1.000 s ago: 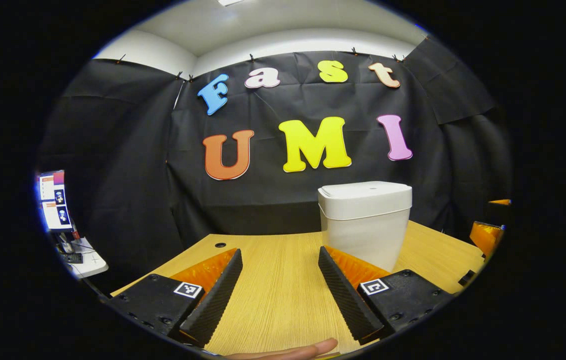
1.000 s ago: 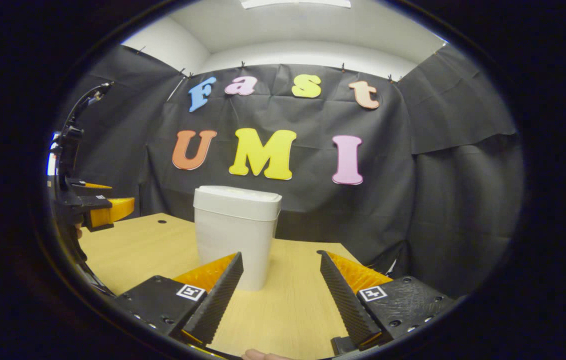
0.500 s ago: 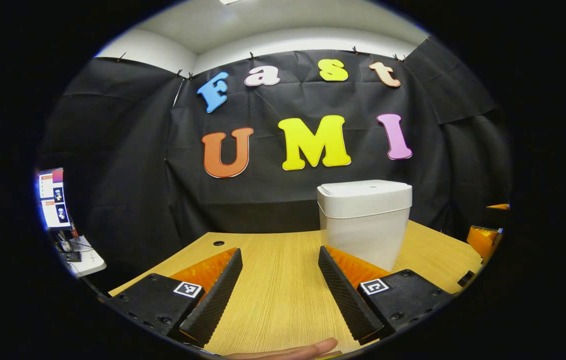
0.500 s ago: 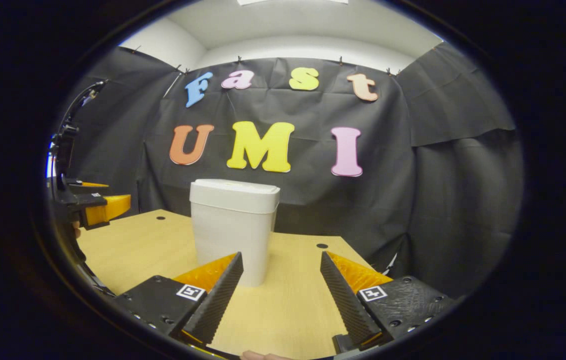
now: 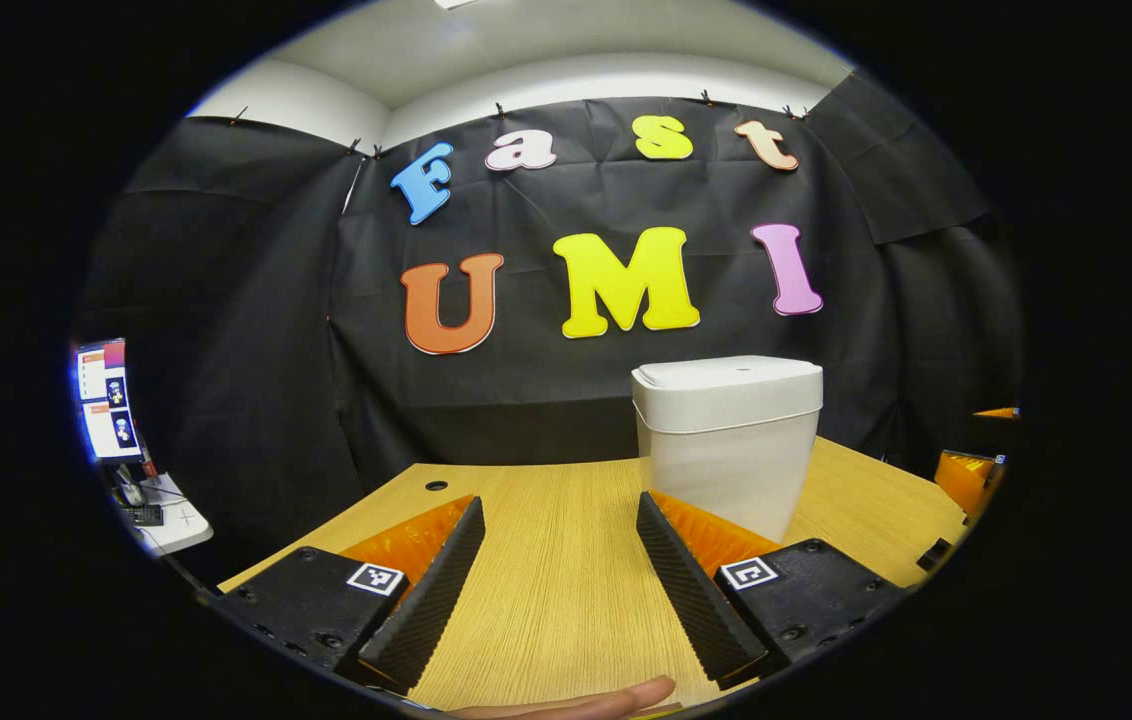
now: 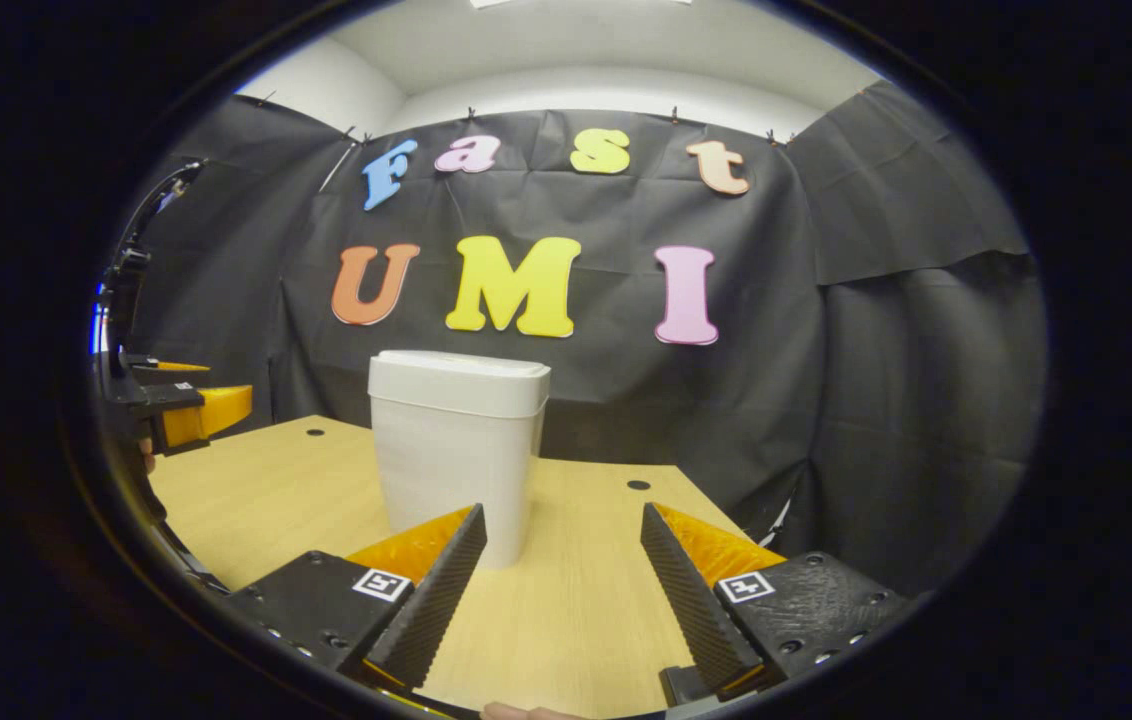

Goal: Press the lid of the desktop garbage bin to open it, pick up the crumpled paper on the desktop and throw it into the bin, then pick up the pop can on the desktop and drop it into the bin, and finally close the garbage bin lid.

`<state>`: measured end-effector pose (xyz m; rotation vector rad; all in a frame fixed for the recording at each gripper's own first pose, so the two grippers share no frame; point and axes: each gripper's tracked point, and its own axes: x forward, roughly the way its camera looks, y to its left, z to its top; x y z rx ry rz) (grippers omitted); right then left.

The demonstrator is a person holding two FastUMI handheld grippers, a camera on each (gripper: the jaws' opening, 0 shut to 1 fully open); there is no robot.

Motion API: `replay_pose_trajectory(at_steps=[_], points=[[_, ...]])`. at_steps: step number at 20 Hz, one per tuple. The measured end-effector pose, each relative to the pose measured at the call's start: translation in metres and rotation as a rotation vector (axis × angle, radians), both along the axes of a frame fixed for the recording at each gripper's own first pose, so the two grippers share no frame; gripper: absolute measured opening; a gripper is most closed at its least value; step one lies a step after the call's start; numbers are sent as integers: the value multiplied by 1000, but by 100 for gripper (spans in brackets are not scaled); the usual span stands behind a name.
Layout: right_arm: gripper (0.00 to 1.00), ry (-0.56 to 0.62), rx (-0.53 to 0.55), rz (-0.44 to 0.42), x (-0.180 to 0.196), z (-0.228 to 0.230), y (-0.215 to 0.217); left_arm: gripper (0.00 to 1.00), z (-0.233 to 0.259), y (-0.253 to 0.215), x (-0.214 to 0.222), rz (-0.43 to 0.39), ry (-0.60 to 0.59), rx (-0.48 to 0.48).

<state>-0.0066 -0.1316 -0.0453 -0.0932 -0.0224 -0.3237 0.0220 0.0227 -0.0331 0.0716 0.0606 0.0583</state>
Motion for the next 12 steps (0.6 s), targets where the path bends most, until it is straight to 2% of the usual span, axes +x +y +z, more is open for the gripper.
replay_pose_trajectory(at_steps=[9, 12], points=[[98, 12, 2, -8, 2, -5, -5, 99, -1, -4, -1, -4, -1, 3], [96, 6, 5, -4, 3, -4, -4, 99, -2, -7, 0, -4, 2, 7]])
